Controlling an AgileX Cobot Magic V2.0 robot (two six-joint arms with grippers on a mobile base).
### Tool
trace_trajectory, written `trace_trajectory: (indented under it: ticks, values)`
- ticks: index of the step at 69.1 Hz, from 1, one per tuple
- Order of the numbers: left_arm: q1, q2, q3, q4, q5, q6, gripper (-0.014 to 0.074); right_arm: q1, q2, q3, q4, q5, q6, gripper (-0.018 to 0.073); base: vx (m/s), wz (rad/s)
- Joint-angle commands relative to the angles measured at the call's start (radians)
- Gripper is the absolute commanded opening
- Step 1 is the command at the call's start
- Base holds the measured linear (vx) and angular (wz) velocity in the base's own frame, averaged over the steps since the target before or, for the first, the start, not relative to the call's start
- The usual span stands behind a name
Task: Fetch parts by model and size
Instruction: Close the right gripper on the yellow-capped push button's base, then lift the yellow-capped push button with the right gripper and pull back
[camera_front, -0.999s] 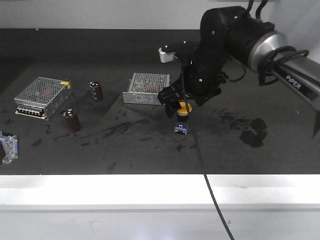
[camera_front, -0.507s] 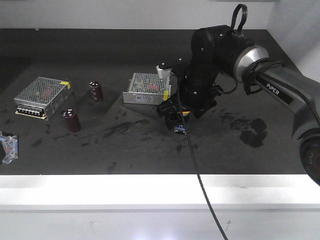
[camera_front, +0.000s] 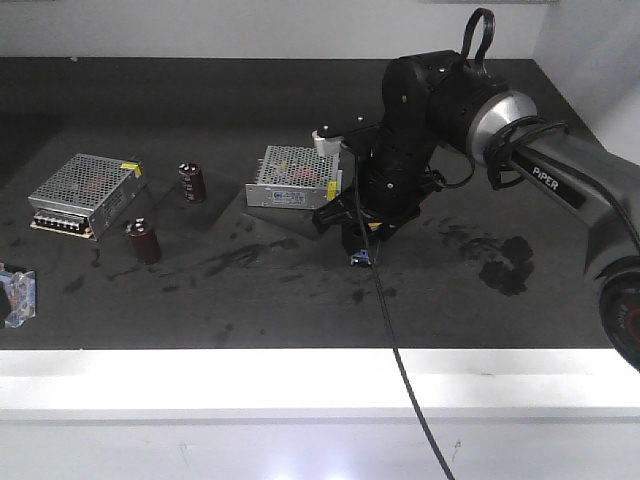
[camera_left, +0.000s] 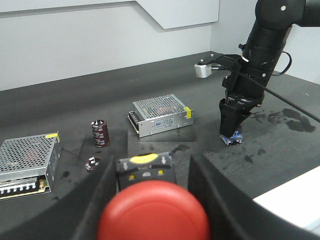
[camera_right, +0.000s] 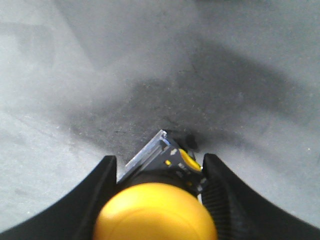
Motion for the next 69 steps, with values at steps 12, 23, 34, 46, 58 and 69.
trace_trajectory:
  ticks: [12, 23, 34, 46, 58, 69]
  values:
    - [0.001, 0.004, -0.028, -0.028, -0.058, 0.0, -0.0008, -0.003, -0.094, -0.025, -0.002, 0.007, -0.009, -0.0005, 0.0, 0.0]
    - [0.001, 0.004, -0.028, -0.028, -0.054, 0.0, -0.0008, -0.003, -0.14, -0.025, -0.002, -0.046, -0.009, -0.0005, 0.0, 0.0]
    - [0.001, 0.004, -0.028, -0.028, -0.052, -0.001, -0.0008, -0.002, -0.19, -0.017, 0.009, -0.104, -0.009, -0.0005, 0.0, 0.0]
    - [0.001, 0.004, -0.028, -0.028, -0.05, -0.001, -0.0008, -0.003, -0.324, 0.207, 0.003, -0.338, -0.009, -0.0005, 0.0, 0.0]
    - [0.001, 0.004, -0.028, -0.028, -0.05, -0.005, -0.0008, -0.002, -0.514, 0.5, 0.007, -0.625, -0.009, -0.0005, 0.0, 0.0]
    - [0.001, 0.004, -0.028, -0.028, -0.049, -0.007, -0.0008, -0.002, -0.679, 0.698, 0.007, -0.758, -0.013, -0.0005, 0.0, 0.0]
